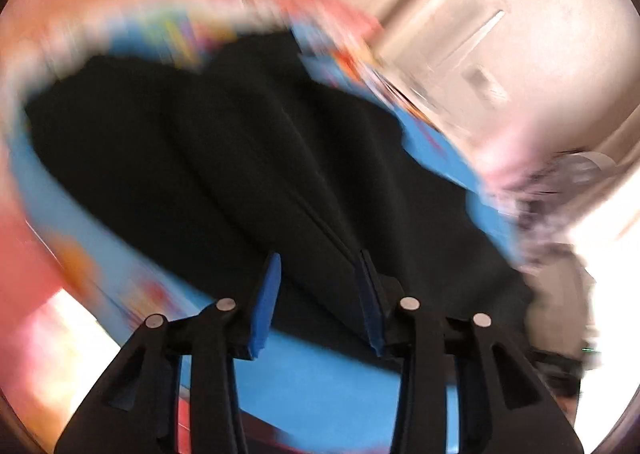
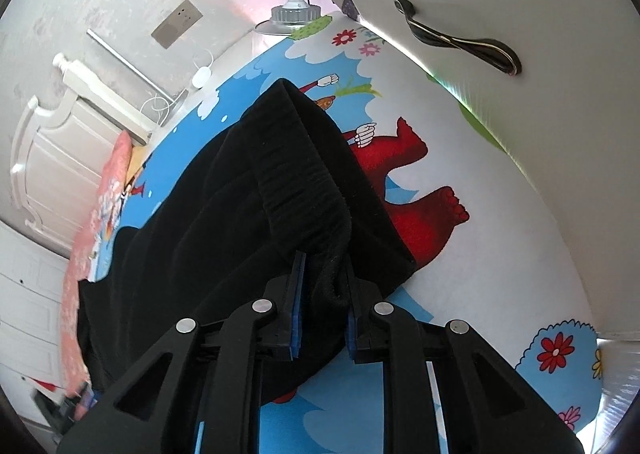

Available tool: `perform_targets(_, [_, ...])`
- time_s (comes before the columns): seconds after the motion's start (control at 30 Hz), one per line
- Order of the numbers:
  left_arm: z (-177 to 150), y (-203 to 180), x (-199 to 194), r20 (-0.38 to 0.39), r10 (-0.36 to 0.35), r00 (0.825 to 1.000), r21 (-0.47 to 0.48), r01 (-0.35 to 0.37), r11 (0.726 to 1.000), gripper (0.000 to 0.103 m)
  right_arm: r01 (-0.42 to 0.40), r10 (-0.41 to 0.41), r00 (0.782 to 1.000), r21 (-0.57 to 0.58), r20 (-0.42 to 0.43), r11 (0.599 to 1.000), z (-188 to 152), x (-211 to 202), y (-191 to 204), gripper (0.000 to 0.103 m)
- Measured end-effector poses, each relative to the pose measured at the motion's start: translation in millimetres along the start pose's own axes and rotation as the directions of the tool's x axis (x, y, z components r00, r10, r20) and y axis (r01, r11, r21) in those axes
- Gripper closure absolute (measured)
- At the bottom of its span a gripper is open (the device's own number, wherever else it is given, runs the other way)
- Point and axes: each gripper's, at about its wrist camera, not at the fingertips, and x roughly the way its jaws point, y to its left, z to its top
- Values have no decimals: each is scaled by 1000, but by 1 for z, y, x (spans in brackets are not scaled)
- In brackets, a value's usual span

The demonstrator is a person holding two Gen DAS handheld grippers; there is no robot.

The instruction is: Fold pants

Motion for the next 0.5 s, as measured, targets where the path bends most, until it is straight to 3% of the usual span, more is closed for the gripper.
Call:
perform_targets(0.03, [14, -4, 2, 50, 81, 996, 103, -85, 991, 46, 4, -4, 1000, -7, 2, 1000, -1, 0, 1, 85])
perform_targets(0.07, [22, -7, 6, 75, 133, 988, 164, -144, 976, 41, 7, -7, 1000, -11, 3, 1000, 0, 1, 1, 85])
perform_targets(0.1, [34, -11, 18, 129, 254, 959, 253, -279, 926, 42, 8, -8, 1000, -12, 2, 1000, 0, 1, 1, 85])
perform_targets(0.17, [52, -18, 47, 166, 379, 910, 366, -414, 833, 42, 4, -3, 1000, -9, 1, 1000, 0, 0, 1, 85])
perform_targets(0.2, [55, -22, 64, 147, 410, 900, 425, -432, 796, 42, 0, 0, 1000, -7, 2, 1000, 0, 1, 1, 85])
perform_targets(0.27, [56, -27, 108, 120, 514, 849, 554, -487, 675, 42, -7, 7, 1000, -2, 4, 1000, -1, 1, -1, 85])
perform_targets(0.3, [57, -26, 120, 141, 544, 827, 583, -514, 629, 41, -8, 8, 1000, -1, 4, 1000, -1, 1, -1, 85])
perform_targets(0.33, [61, -23, 132, 193, 592, 783, 599, -571, 561, 59, -8, 8, 1000, 0, 4, 1000, -1, 1, 0, 85])
perform_targets(0.37, [66, -21, 136, 204, 610, 765, 594, -592, 544, 92, -8, 8, 1000, 0, 2, 1000, 0, 1, 0, 85])
perform_targets(0.4, [77, -15, 130, 173, 595, 785, 553, -577, 601, 92, -6, 6, 1000, -2, -2, 1000, 0, 1, 0, 85])
perform_targets(0.43, [90, -7, 108, 140, 512, 848, 471, -512, 719, 92, -4, 4, 1000, -5, -7, 1000, 1, 1, 1, 85])
perform_targets(0.47, [104, 7, 75, 134, 419, 898, 349, -439, 828, 92, -4, 4, 1000, -8, -11, 1000, 1, 0, 0, 85])
perform_targets(0.5, [112, 26, 49, 144, 362, 921, 240, -387, 890, 92, -3, 2, 1000, -10, -15, 1000, 2, 0, 1, 85])
